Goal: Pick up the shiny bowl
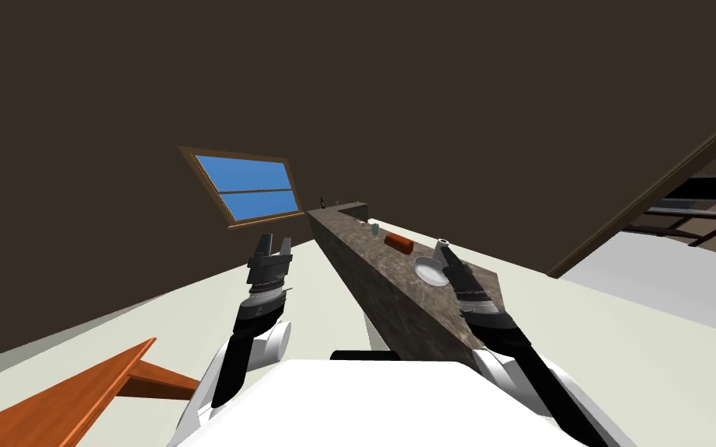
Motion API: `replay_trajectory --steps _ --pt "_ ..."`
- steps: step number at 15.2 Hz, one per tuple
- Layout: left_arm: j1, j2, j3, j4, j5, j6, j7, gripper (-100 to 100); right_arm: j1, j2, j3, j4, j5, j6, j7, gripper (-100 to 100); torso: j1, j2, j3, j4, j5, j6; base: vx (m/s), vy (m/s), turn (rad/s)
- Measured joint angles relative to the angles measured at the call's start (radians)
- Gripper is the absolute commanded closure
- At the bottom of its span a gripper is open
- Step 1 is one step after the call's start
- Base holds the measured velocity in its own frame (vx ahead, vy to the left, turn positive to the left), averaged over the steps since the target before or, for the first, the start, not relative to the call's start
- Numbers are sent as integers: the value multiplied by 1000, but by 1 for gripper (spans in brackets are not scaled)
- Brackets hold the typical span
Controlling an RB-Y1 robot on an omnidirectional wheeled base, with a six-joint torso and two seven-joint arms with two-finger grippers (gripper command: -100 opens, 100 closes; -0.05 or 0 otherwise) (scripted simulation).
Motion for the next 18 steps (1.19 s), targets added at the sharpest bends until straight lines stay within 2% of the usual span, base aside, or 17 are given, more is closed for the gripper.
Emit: replay_trajectory --steps 8,11,18 --pt "0 0 0 0 0 0 0 0 117 -186 -54 90 13 -26 35 -100 1 -3 -1 -1 0 0 64 36 63" --pt "0 0 0 0 0 0 0 0 142 -241 -63 118 20 -23 50 -100 0 -2 -1 0 0 0 65 36 81" --pt "0 0 0 0 0 0 0 0 247 -389 -106 200 31 -33 78 -100 1 -3 -2 -1 0 0 66 34 63"
